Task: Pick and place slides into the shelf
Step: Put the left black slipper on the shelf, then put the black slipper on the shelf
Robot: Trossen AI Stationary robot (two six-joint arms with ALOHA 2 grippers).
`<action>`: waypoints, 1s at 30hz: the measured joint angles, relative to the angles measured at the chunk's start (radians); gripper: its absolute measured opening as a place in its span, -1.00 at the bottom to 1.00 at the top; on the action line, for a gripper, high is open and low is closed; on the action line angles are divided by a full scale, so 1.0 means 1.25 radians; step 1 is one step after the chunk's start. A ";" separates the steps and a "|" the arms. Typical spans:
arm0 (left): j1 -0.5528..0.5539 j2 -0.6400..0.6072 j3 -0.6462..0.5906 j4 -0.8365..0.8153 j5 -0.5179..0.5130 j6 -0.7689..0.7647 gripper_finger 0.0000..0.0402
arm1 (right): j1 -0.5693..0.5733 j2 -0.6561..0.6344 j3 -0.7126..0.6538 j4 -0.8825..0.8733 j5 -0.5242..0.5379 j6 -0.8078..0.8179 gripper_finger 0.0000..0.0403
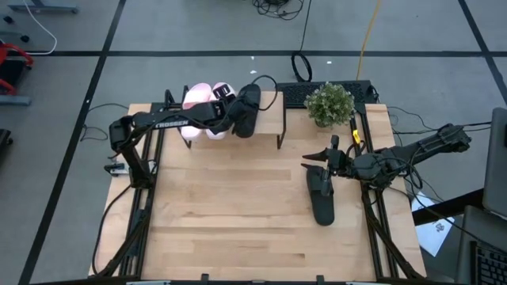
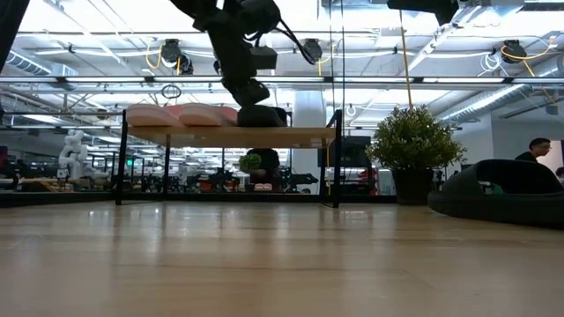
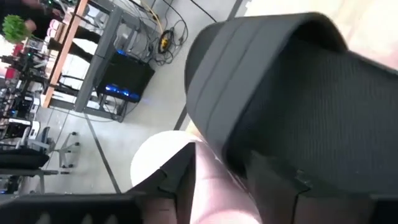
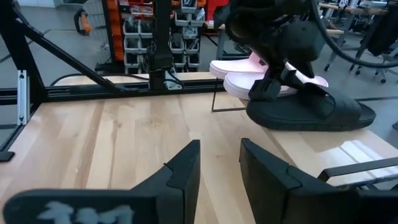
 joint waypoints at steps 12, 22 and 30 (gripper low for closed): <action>-0.057 -0.115 0.001 0.056 -0.009 0.016 -0.06 | 0.001 -0.004 0.000 -0.167 -0.037 0.109 -0.42; -0.125 -0.271 0.002 0.054 -0.069 0.019 -0.01 | 0.029 -0.002 0.000 -0.463 -0.425 0.397 -0.18; -0.175 -0.312 0.003 0.057 -0.172 0.016 -0.01 | 0.039 0.032 0.000 -0.607 -0.505 0.440 -0.14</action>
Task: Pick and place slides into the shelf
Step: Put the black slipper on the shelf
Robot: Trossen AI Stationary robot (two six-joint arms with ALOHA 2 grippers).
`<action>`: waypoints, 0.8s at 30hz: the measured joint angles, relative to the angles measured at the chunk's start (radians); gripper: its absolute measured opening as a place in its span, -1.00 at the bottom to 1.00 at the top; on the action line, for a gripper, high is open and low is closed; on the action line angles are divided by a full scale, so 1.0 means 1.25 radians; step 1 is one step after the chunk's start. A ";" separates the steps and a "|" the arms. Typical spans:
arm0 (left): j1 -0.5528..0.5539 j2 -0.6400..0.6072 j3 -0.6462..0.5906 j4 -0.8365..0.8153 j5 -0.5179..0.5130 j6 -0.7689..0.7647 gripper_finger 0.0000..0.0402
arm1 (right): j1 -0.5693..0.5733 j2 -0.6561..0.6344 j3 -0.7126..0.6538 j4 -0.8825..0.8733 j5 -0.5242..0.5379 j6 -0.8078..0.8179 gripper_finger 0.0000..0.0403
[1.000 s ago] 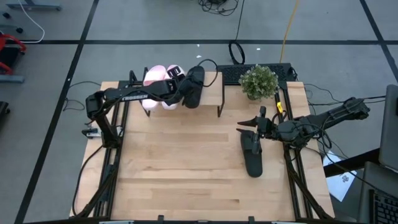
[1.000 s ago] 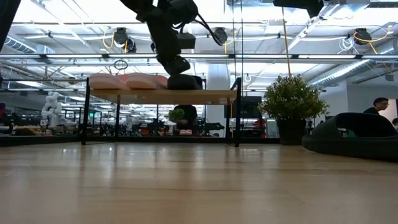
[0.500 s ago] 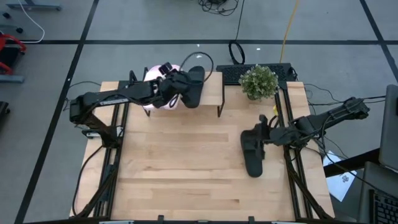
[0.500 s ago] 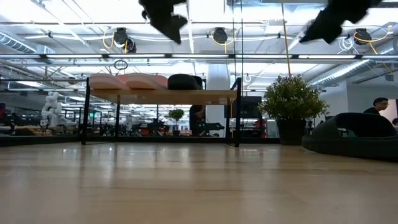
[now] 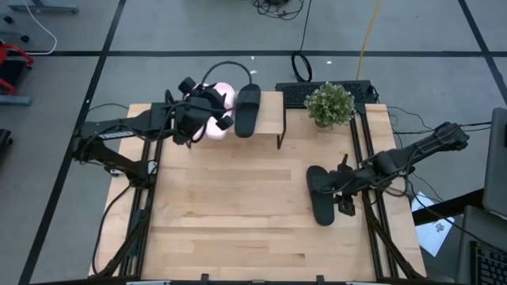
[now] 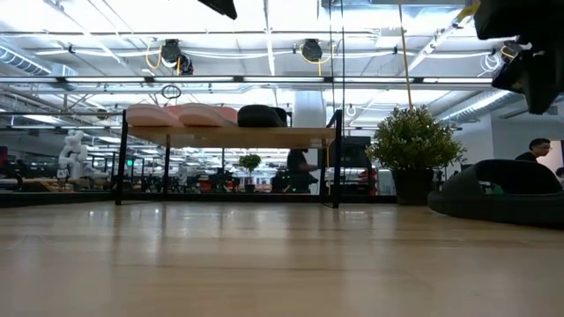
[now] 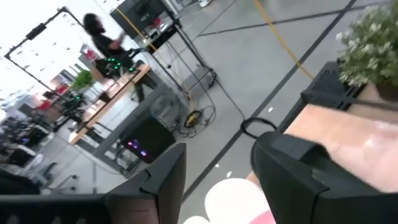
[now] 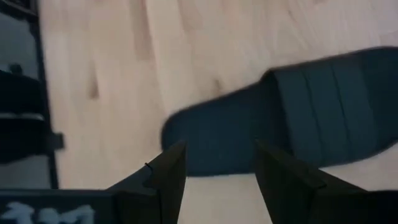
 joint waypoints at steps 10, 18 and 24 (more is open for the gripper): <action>-0.040 0.002 -0.001 -0.001 -0.024 0.002 -0.01 | -0.001 0.102 -0.037 -0.010 0.025 -0.101 -0.18; -0.054 0.002 -0.001 -0.001 -0.075 0.002 -0.01 | -0.001 0.192 -0.048 -0.013 0.060 -0.146 -0.18; -0.055 0.003 -0.001 -0.002 -0.075 0.001 -0.01 | -0.001 0.193 -0.048 -0.016 0.001 -0.135 -0.18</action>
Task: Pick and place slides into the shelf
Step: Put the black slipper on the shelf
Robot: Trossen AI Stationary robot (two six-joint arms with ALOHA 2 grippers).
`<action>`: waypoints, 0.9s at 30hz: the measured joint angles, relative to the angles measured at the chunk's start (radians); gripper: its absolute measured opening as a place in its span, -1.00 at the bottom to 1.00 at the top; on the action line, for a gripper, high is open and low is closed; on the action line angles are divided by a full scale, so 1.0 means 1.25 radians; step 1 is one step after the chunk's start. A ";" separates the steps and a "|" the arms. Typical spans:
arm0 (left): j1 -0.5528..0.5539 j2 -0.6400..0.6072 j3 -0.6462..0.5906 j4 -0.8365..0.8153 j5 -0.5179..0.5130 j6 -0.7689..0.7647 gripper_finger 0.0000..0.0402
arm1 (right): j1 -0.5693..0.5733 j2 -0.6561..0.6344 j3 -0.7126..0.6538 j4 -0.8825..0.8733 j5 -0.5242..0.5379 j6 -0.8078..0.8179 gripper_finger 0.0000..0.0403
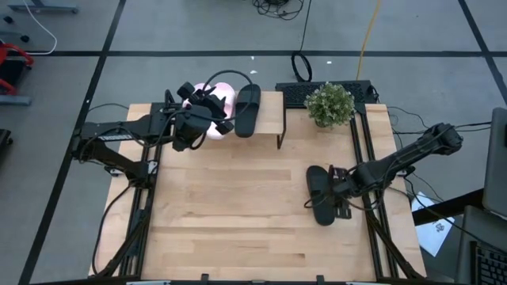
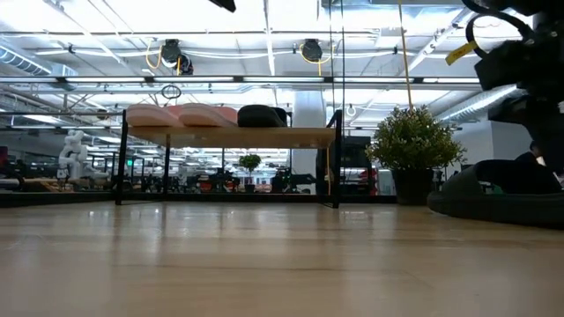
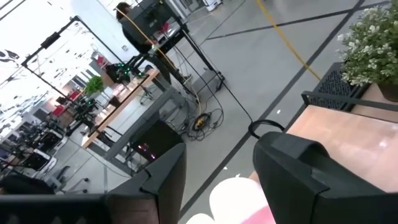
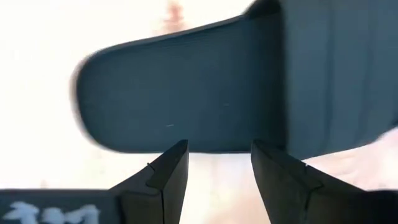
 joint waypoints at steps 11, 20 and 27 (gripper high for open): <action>0.002 0.000 0.000 0.000 -0.003 0.017 -0.01 | 0.001 -0.049 0.002 0.000 -0.083 0.074 -0.18; 0.002 0.000 0.000 -0.002 -0.045 0.047 -0.01 | 0.000 -0.081 0.031 -0.035 -0.038 0.086 -0.18; 0.002 0.000 0.000 -0.002 -0.046 0.046 -0.01 | -0.001 -0.082 0.081 -0.080 0.080 0.036 -0.18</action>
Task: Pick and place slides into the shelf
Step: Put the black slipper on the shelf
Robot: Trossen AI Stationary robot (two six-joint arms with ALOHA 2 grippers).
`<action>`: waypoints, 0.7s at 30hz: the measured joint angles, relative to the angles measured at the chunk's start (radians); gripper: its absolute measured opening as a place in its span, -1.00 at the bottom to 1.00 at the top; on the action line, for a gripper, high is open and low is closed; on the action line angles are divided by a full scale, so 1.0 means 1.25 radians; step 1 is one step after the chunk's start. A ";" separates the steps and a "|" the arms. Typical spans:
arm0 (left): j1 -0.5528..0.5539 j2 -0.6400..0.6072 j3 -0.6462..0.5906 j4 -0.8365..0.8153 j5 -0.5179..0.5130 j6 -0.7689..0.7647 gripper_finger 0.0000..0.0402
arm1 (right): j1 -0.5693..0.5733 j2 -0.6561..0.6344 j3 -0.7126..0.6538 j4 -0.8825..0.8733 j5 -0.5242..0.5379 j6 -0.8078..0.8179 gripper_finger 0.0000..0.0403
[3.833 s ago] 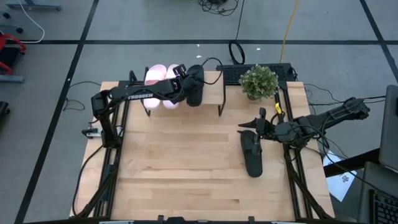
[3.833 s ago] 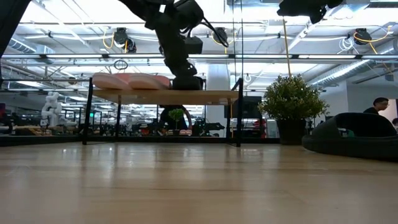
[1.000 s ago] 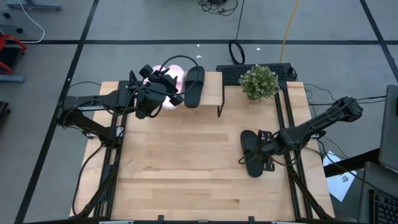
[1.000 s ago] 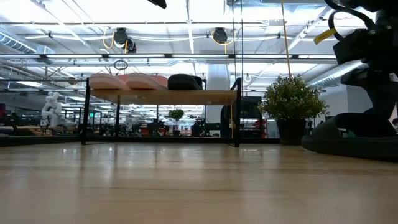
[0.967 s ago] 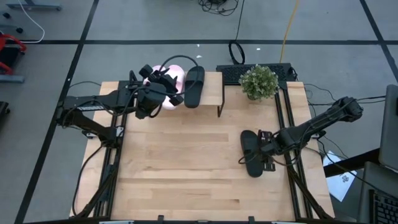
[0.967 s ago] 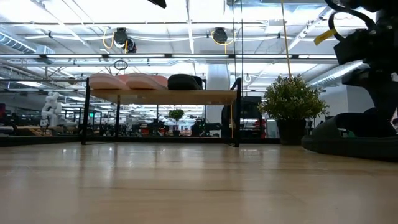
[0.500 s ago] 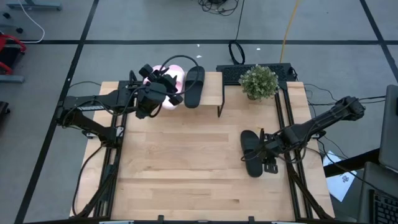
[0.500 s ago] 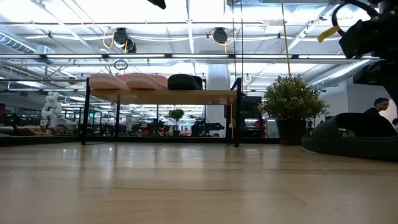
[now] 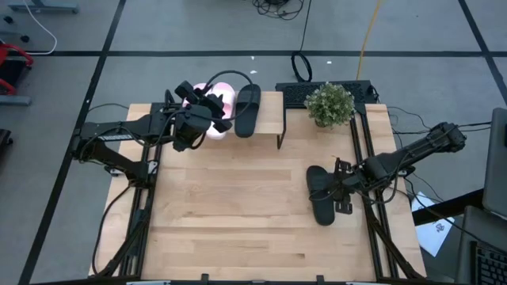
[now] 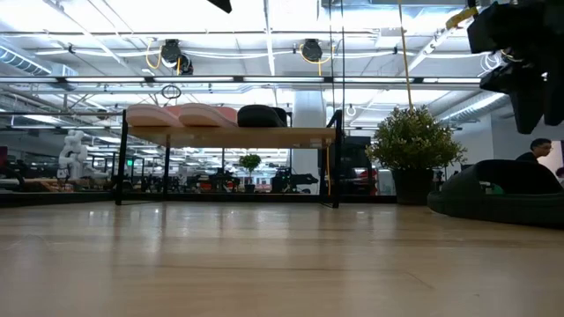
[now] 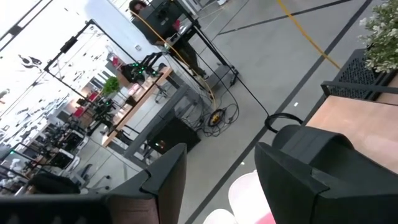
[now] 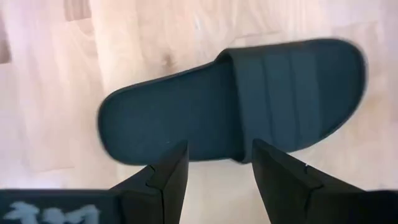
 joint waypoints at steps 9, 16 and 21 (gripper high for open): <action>0.000 0.000 0.000 -0.003 0.000 -0.005 -0.01 | -0.001 0.058 0.000 0.001 0.025 -0.061 -0.18; 0.000 0.000 0.000 -0.003 0.000 -0.005 -0.01 | -0.040 0.096 0.000 0.012 0.028 -0.106 -0.18; 0.000 0.000 0.000 -0.012 0.000 -0.006 -0.01 | -0.072 0.116 0.000 0.023 0.048 -0.147 -0.18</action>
